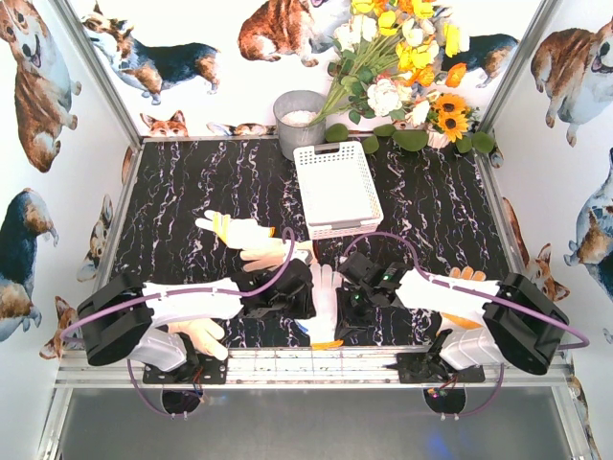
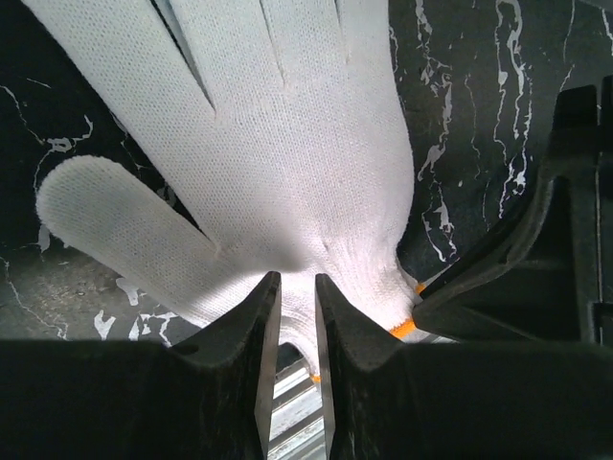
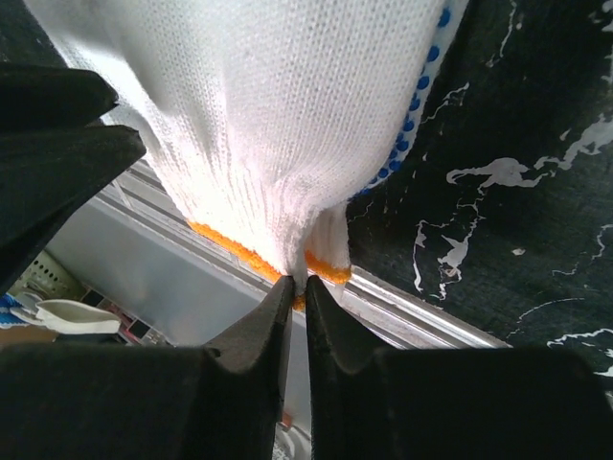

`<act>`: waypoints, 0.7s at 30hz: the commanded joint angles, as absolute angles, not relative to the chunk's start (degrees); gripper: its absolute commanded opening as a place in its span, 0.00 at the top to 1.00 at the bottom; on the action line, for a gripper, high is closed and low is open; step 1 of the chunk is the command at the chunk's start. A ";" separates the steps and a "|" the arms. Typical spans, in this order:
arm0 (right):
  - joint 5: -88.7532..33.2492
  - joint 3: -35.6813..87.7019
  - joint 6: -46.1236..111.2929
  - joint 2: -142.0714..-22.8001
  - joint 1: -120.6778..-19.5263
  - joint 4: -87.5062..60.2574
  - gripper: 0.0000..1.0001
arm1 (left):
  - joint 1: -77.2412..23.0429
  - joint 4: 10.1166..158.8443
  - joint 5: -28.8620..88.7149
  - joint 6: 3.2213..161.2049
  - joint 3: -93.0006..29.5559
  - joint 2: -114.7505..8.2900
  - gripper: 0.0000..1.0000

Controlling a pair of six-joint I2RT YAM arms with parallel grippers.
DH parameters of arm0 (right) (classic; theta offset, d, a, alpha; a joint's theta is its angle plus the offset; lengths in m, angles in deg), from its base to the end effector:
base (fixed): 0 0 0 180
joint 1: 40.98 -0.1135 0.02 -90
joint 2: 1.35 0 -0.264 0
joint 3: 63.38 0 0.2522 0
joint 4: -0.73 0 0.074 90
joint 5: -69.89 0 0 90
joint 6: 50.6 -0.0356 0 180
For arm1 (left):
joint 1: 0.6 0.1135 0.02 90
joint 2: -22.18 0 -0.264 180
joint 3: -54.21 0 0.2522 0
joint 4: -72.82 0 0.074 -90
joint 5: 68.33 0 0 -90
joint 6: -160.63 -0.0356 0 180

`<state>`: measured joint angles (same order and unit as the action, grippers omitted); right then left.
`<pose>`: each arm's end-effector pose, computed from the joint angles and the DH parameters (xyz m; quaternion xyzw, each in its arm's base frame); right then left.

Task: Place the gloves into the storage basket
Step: Pair the glove with the glove.

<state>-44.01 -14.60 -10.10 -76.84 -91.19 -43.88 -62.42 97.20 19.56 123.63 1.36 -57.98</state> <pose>0.1254 0.1731 0.1548 0.0396 -0.9651 -0.2531 0.0538 0.1272 -0.2346 0.1719 0.0666 0.9421 -0.2670 0.1914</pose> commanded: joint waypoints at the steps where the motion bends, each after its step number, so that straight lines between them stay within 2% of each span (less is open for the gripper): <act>1: -43.09 -14.73 -10.00 -77.62 -91.86 -42.81 0.91 | -63.21 96.91 20.16 125.19 1.78 -60.04 0.86; 10: -40.81 -15.13 -10.03 -78.19 -92.56 -44.90 0.94 | -66.69 99.85 20.87 129.69 4.48 -61.60 0.91; 17: -38.94 -15.08 -9.73 -79.25 -93.21 -46.63 0.94 | -67.22 100.93 18.67 131.27 5.26 -59.09 0.88; 21: -37.53 -14.09 -9.82 -76.93 -93.25 -48.08 0.83 | -67.22 103.38 14.19 130.95 3.64 -55.18 0.79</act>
